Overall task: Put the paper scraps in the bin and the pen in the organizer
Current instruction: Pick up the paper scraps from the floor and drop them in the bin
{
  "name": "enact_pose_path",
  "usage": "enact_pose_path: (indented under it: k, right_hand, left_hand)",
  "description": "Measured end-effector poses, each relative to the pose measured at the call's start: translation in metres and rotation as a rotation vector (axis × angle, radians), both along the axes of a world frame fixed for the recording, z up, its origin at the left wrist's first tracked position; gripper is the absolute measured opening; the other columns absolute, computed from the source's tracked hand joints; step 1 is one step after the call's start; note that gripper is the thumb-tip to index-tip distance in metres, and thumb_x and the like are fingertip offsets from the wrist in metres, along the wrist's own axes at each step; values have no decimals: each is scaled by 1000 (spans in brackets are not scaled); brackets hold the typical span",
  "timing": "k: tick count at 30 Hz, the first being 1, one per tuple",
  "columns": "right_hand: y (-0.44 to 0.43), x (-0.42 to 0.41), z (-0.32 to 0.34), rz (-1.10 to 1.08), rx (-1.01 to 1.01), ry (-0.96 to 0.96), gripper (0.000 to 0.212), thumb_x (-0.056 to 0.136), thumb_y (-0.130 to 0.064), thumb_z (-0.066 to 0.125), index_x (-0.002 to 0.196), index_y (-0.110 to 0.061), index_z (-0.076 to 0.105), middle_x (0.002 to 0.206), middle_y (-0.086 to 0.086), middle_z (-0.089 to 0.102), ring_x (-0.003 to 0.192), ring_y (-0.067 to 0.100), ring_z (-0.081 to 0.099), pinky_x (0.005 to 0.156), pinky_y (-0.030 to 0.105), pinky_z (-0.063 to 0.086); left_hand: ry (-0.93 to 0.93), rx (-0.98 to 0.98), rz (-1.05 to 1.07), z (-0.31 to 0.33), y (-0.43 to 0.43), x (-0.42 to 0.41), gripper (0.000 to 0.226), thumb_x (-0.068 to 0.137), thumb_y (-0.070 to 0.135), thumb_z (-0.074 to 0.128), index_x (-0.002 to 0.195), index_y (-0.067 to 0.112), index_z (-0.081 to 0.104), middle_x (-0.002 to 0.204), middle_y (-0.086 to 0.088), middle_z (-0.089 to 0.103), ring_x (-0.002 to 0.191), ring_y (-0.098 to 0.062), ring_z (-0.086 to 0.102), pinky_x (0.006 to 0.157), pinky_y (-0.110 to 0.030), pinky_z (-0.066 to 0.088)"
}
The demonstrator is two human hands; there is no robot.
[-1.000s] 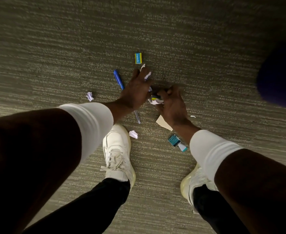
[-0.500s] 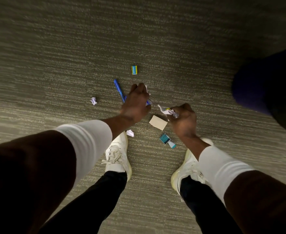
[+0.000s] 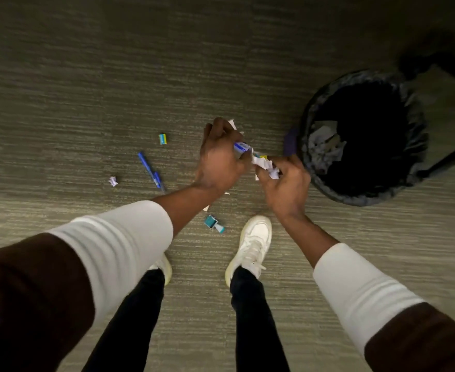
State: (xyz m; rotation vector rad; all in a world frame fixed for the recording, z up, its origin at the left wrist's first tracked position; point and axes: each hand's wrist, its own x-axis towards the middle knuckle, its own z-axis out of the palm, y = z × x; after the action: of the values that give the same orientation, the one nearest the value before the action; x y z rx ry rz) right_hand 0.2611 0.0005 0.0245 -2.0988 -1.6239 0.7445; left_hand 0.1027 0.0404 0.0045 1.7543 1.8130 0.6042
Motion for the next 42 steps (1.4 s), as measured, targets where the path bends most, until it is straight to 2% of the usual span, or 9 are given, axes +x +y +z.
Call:
enact_pose_path:
  k: [7, 10, 14, 17, 20, 23, 26, 32, 42]
  right_hand:
    - [16, 92, 40, -220, 29, -59, 23, 78, -28, 77, 90, -9, 77, 85, 17, 71, 78, 35, 67, 65, 38, 50]
    - [21, 130, 33, -398, -1, -64, 37, 76, -45, 70, 94, -13, 75, 85, 10, 74, 77, 29, 71, 67, 38, 56]
    - [20, 179, -8, -515, -42, 21, 31, 73, -53, 70, 93, -28, 70, 79, -3, 76, 74, 24, 76, 67, 51, 63]
    - [24, 170, 19, -526, -101, -16, 33, 81, -50, 67, 97, -21, 71, 90, 4, 77, 85, 29, 74, 76, 45, 60]
    - [24, 167, 25, -532, -76, -69, 49, 93, -54, 57, 121, -15, 66, 107, 8, 75, 102, 32, 69, 85, 41, 54]
    - [14, 167, 14, -496, -30, -28, 39, 95, -54, 48, 117, -25, 63, 108, 7, 73, 98, 31, 71, 85, 52, 58]
    - [-6, 152, 10, -425, 17, 19, 35, 100, -60, 45, 100, -29, 61, 94, 3, 71, 80, 24, 72, 73, 53, 61]
    - [-43, 81, 10, -176, -32, 101, 35, 103, -42, 56, 87, -12, 66, 73, 3, 68, 66, 23, 63, 63, 43, 52]
    - [-64, -13, -70, 128, -319, -46, 23, 95, -39, 69, 82, -20, 66, 73, 0, 70, 71, 27, 68, 64, 34, 51]
  left_hand:
    - [-148, 25, -23, 43, 31, 104, 25, 72, 25, 80, 89, 8, 74, 102, -11, 61, 101, -31, 59, 84, -36, 51]
    - [-164, -28, -74, 50, 39, 137, 26, 71, 23, 85, 87, 9, 71, 103, -11, 61, 99, -30, 59, 81, -32, 47]
    - [-187, -88, -149, 47, 44, 167, 24, 69, 16, 86, 85, 7, 69, 105, -14, 60, 98, -29, 59, 78, -27, 41]
    - [-190, -193, -226, 42, 42, 182, 40, 66, 30, 92, 93, 9, 72, 107, -11, 62, 99, -25, 61, 79, -30, 47]
    - [-204, -243, -266, 40, 32, 186, 55, 72, 43, 89, 111, 12, 67, 117, -8, 63, 102, -23, 64, 80, -32, 51]
    - [-145, -234, -232, 44, 14, 180, 30, 86, 32, 77, 109, 18, 66, 116, -4, 65, 97, -24, 68, 80, -37, 57]
    - [-163, -288, -184, 45, -14, 165, 3, 90, 26, 70, 92, 25, 71, 91, 3, 76, 80, -19, 72, 71, -37, 61]
    - [-121, -449, -98, 23, -74, 113, 9, 88, 24, 60, 87, 24, 69, 85, 0, 76, 75, -25, 70, 67, -38, 59]
    - [64, -665, -42, -54, -126, -30, 15, 84, 26, 57, 88, 23, 72, 85, -3, 76, 82, -29, 73, 71, -40, 61]
